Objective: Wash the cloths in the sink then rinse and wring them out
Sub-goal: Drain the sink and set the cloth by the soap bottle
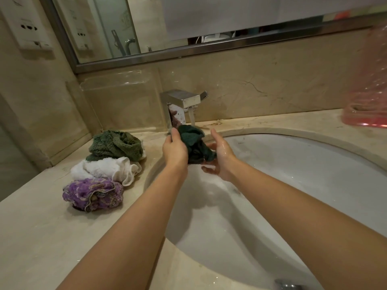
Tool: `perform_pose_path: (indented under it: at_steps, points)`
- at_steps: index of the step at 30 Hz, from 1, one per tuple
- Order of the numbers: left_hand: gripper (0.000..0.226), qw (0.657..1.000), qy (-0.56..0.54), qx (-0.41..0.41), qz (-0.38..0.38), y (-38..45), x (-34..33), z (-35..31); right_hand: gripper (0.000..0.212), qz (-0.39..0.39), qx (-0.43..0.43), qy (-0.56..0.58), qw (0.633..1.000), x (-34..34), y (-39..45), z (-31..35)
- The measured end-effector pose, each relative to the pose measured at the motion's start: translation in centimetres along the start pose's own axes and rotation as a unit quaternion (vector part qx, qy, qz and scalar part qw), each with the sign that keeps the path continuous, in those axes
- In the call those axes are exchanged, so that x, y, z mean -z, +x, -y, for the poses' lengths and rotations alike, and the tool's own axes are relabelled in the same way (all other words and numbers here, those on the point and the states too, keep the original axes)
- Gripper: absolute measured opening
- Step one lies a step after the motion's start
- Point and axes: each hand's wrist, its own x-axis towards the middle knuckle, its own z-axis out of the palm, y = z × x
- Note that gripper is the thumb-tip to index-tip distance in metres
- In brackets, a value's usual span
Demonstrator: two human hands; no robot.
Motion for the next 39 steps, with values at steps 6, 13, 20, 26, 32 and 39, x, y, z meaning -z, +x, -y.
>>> perform_pose_path:
  at_steps: [6, 13, 20, 26, 32, 39]
  points:
    - [0.049, 0.995, 0.062, 0.052, 0.057, 0.0, -0.3, 0.1, 0.038, -0.007, 0.034, 0.051, 0.998, -0.4, 0.8, -0.6]
    - [0.048, 0.985, 0.093, 0.047, 0.136, -0.1, -0.6, 0.7, 0.038, -0.031, 0.066, 0.097, 0.993, 0.7, 1.3, -1.0]
    - [0.044, 0.994, 0.032, 0.058, 0.091, 0.5, 0.2, 0.7, 0.023, 0.012, 0.107, -0.015, 0.994, 0.2, 0.8, -0.8]
    - [0.047, 0.998, -0.021, 0.042, 0.042, 0.5, 0.4, 0.2, 0.034, 0.028, 0.06, 0.015, 0.998, -0.8, 0.4, -1.2]
    - [0.037, 0.997, 0.033, 0.036, 0.058, 0.1, 0.2, 0.2, 0.044, 0.035, 0.053, 0.034, 0.997, -1.5, 0.6, -1.5]
    - [0.036, 0.995, 0.058, 0.023, 0.074, 0.0, -0.5, 0.8, 0.037, 0.037, 0.009, 0.091, 0.995, -1.7, 0.3, -1.2]
